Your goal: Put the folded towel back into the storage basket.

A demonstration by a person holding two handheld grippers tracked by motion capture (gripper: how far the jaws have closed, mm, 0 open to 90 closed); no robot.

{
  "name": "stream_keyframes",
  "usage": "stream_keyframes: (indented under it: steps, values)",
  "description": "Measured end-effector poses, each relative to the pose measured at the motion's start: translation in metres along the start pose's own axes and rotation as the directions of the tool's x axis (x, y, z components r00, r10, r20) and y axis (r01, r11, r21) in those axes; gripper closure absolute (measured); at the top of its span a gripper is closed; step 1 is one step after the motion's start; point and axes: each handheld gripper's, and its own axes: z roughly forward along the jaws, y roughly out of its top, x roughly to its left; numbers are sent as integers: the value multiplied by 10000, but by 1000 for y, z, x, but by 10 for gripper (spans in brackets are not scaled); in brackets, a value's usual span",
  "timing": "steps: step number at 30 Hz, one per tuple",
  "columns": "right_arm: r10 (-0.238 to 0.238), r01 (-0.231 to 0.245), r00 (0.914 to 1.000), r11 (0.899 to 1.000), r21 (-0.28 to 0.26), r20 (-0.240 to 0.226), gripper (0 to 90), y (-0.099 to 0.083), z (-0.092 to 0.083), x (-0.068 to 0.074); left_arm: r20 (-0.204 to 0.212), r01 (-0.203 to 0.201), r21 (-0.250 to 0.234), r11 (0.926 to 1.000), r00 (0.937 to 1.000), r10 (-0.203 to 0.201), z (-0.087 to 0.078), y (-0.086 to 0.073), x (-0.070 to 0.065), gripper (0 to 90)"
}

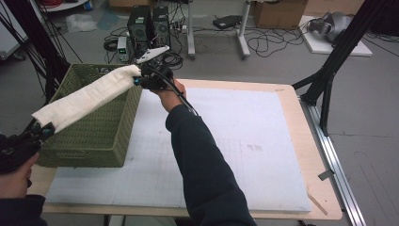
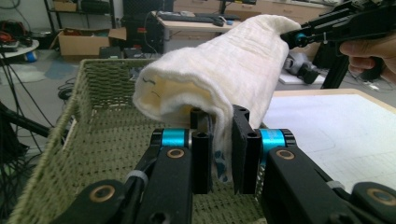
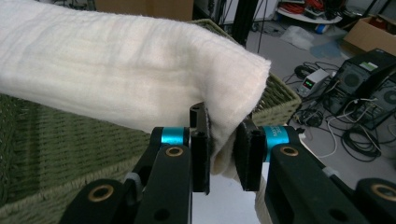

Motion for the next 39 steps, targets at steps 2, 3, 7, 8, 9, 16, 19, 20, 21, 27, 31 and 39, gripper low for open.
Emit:
stream_keyframes:
  steps: [2, 3, 7, 8, 9, 16, 19, 20, 21, 27, 31, 39]
  values:
    - [-35, 35, 10000, 10000, -5, -56, 787, 4, 8, 3, -52, 30, -13, 10000, 10000, -30, -2, 0, 2, 801]
    - [-56, 56, 10000, 10000, -2, -60, 787, 5, 11, 3, -108, -1, -17, 10000, 9999, 1, -4, 0, 3, 801]
    - [-176, 176, 9998, 9998, 40, -57, 787, 9, 19, 7, -179, -18, 13, 10000, 9998, 18, -6, -1, 6, 801]
    - [-176, 176, 9998, 9998, 40, -57, 787, 9, 19, 7, -205, -17, 25, 10000, 9998, 17, -7, -2, 6, 801]
    - [-208, 209, 9998, 9998, 78, -76, 787, 10, 23, 7, -220, 41, 15, 10000, 9998, -41, -7, -3, 8, 801]
    - [-212, 213, 9998, 9997, 140, -53, 787, 16, 37, 7, -245, 46, 61, 10000, 9997, -44, -8, -4, 11, 801]
    - [-157, 158, 9998, 9997, 193, -75, 787, 19, 44, 8, -322, 24, 51, 10000, 9995, -22, -8, -4, 13, 800]
    - [-157, 158, 9998, 9997, 193, -75, 787, 19, 44, 8, -344, 3, 63, 10000, 9994, -1, -8, -5, 14, 800]
    - [-163, 164, 9998, 9996, 216, -74, 787, 20, 47, 8, -359, 19, 83, 10000, 9994, -16, -8, -5, 14, 800]
    - [-165, 166, 9998, 9996, 227, -59, 786, 22, 60, 9, -447, 87, 159, 9998, 9990, -80, -7, -10, 20, 800]
    - [-178, 179, 9998, 9994, 310, -46, 786, 22, 72, 11, -506, 77, 265, 9996, 9987, -63, -5, -13, 22, 800]
    - [-307, 306, 9995, 9991, 301, 18, 786, 31, 82, 13, -695, 197, 339, 9992, 9974, -173, -4, -16, 31, 799]
